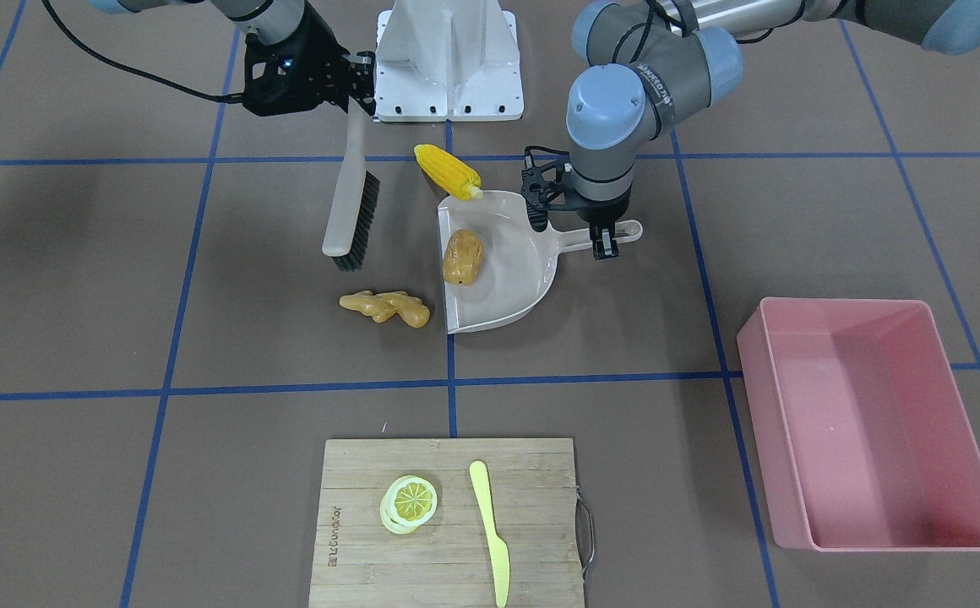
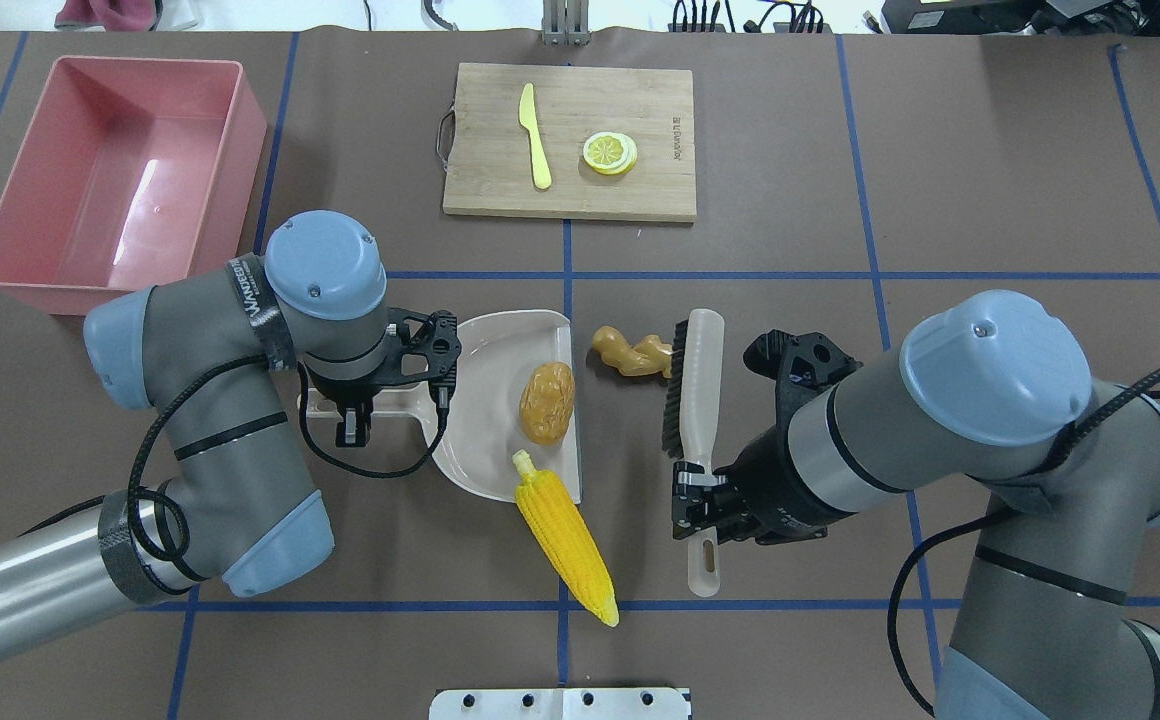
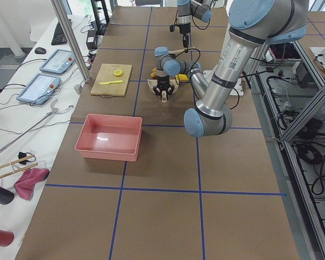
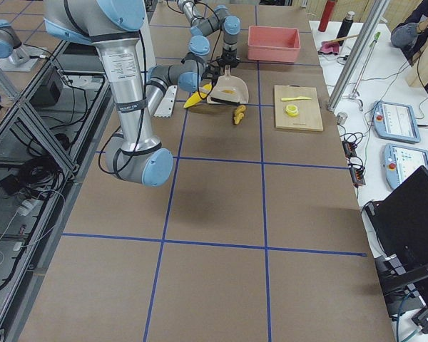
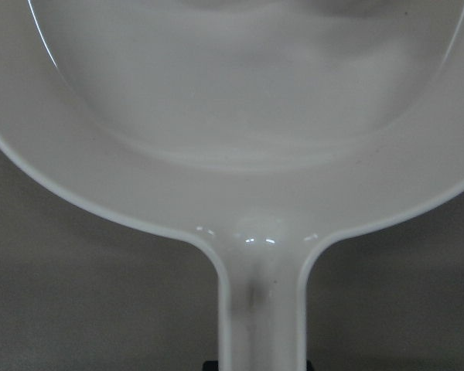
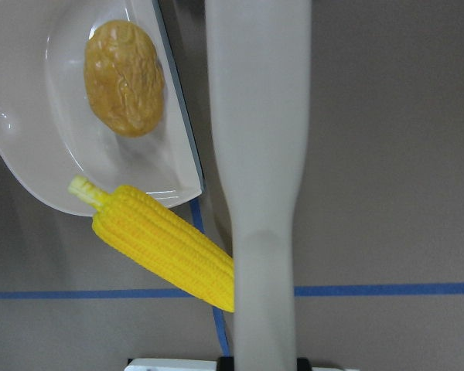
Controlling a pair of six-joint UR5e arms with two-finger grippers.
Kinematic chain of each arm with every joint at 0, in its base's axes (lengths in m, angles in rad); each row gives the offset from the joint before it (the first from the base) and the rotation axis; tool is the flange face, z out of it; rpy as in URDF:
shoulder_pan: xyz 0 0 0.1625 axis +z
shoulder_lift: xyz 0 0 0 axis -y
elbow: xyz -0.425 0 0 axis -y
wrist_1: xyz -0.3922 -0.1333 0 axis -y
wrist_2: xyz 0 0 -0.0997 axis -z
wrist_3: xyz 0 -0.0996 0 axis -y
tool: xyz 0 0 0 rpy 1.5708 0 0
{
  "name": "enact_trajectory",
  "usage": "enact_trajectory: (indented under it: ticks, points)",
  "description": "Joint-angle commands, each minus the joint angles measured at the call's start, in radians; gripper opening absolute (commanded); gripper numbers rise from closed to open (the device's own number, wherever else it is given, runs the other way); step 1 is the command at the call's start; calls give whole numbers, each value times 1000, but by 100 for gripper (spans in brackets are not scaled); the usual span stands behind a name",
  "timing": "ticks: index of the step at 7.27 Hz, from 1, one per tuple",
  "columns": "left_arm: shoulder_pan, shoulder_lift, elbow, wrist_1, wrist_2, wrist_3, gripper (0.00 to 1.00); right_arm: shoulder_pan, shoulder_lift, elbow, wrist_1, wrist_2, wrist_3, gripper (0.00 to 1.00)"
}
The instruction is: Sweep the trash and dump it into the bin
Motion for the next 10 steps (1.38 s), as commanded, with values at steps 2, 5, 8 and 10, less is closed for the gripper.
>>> enact_trajectory:
  ticks: [2, 5, 8, 10]
  points:
    - [-1, 0, -9, 68, 5, 25, 0, -43, -37, 49, -1, -11, 102, 0]
    - [-2, -7, -9, 96, 16, 25, 0, 66, -60, -32, -19, 1, -238, 0]
    - [-23, 0, -17, 121, 25, 86, 0, 163, -53, -116, -78, 43, -615, 0]
    - [-28, 0, -3, 121, 25, 87, 0, 218, -51, -187, -78, 43, -722, 0]
